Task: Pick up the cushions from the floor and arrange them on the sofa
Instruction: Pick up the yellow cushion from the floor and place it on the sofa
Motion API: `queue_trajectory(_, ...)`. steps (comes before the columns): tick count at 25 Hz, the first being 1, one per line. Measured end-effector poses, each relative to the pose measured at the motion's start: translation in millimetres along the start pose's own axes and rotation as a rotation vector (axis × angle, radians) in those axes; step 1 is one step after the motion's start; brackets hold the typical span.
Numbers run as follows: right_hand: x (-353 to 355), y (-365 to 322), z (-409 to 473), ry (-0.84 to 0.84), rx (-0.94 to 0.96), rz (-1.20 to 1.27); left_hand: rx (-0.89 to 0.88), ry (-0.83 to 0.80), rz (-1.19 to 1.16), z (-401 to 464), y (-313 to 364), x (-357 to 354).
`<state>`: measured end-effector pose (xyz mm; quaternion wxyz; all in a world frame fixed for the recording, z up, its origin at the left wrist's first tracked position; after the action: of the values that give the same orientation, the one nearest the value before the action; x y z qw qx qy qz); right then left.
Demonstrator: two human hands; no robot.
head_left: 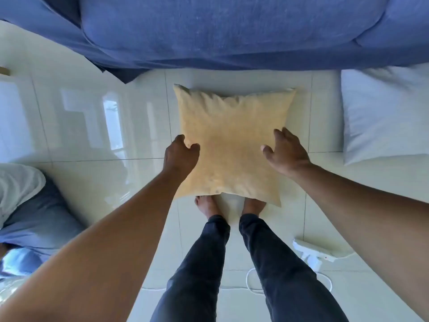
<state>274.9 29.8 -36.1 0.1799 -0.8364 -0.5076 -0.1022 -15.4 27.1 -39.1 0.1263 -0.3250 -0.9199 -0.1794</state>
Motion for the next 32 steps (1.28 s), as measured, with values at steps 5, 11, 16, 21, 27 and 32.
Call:
queue_trajectory(5, -40, 52, 115, 0.028, -0.257, 0.416, 0.163, 0.016, -0.208, 117, -57, -24)
queue_trajectory(11, -71, 61, 148, -0.078, -0.234, 1.191, 0.211, -0.133, -0.689, 154, -74, -50)
queue_trajectory(16, -46, 43, 66, -0.049, -0.171, 1.141, 0.155, -0.196, -0.638, 54, -51, -34)
queue_trajectory(21, 2, 23, -63, 0.024, -0.123, 1.078, 0.089, -0.199, -0.627, -86, -16, 9)
queue_trajectory(27, 108, -27, -237, 0.172, 0.079, 1.149, -0.123, -0.132, -0.622, -253, 67, 76)
queue_trajectory(32, 203, -75, -347, 0.284, 0.390, 1.182, -0.299, 0.065, -0.693, -362, 135, 143)
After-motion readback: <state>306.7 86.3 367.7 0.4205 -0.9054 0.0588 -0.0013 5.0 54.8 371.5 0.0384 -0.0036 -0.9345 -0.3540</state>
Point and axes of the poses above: each hand's wrist, its own z-axis towards the middle knuckle, its own x-axis out of the back of the hand, y = z × x, the point moved 5 cm from there along z, towards the middle knuckle, and after that the axes turned 15 degrees about -y, right-handed, at the moved point
